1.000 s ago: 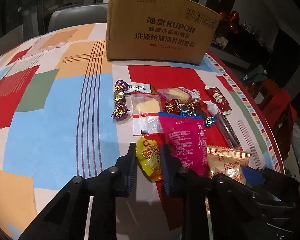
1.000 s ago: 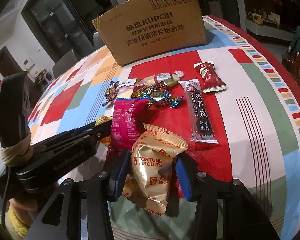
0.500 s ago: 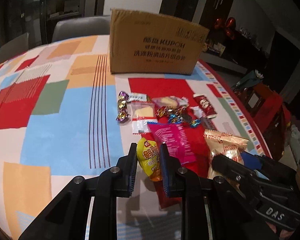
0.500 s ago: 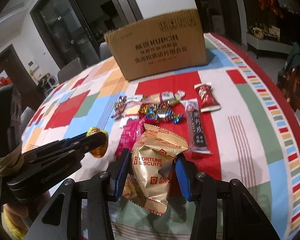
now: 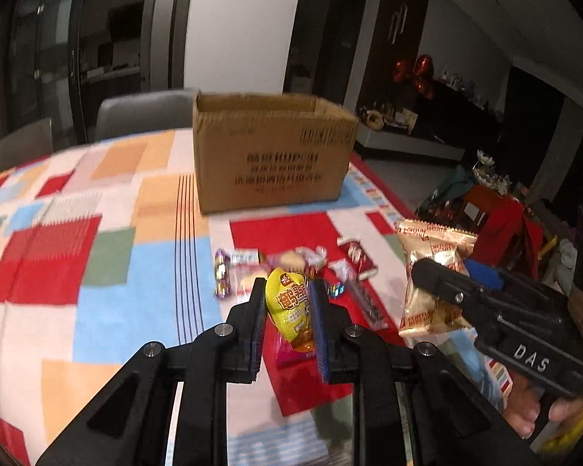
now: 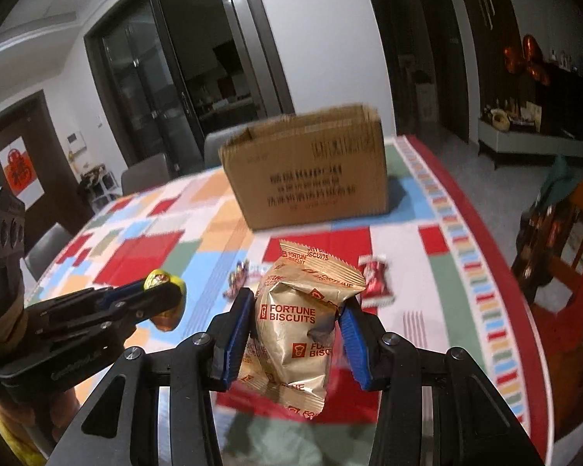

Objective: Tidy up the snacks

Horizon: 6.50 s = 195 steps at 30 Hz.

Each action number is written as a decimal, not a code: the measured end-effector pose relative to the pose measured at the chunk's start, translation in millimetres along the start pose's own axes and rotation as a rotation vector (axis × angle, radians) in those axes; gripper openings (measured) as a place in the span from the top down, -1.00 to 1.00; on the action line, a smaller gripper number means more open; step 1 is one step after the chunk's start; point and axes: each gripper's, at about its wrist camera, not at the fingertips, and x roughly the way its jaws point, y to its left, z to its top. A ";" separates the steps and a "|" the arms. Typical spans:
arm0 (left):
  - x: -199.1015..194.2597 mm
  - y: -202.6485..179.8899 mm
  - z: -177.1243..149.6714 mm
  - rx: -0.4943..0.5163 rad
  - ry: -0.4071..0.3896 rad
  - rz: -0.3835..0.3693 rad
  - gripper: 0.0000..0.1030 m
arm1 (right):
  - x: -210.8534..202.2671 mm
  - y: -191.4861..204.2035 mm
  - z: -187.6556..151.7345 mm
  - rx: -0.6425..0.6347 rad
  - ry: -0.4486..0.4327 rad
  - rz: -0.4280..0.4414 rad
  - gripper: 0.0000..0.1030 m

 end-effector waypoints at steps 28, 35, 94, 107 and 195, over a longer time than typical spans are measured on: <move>38.9 17.1 154.2 0.051 -0.092 0.050 0.57 | 60.1 -6.3 149.1 -0.118 -0.119 0.059 0.12; 62.3 29.2 178.1 0.042 -0.107 0.028 0.57 | 88.0 -8.7 163.7 -0.118 -0.133 0.081 0.12; 17.4 -20.7 57.4 0.041 -0.024 0.069 -0.01 | 19.6 -25.2 52.3 -0.089 0.013 -0.011 -0.25; 59.4 -16.3 0.1 -0.029 0.126 0.026 -0.01 | 47.0 -32.4 0.6 -0.043 0.144 0.007 -0.22; 31.4 -9.9 147.2 0.071 -0.021 0.019 0.25 | 34.0 -14.7 134.7 -0.101 0.000 0.032 0.62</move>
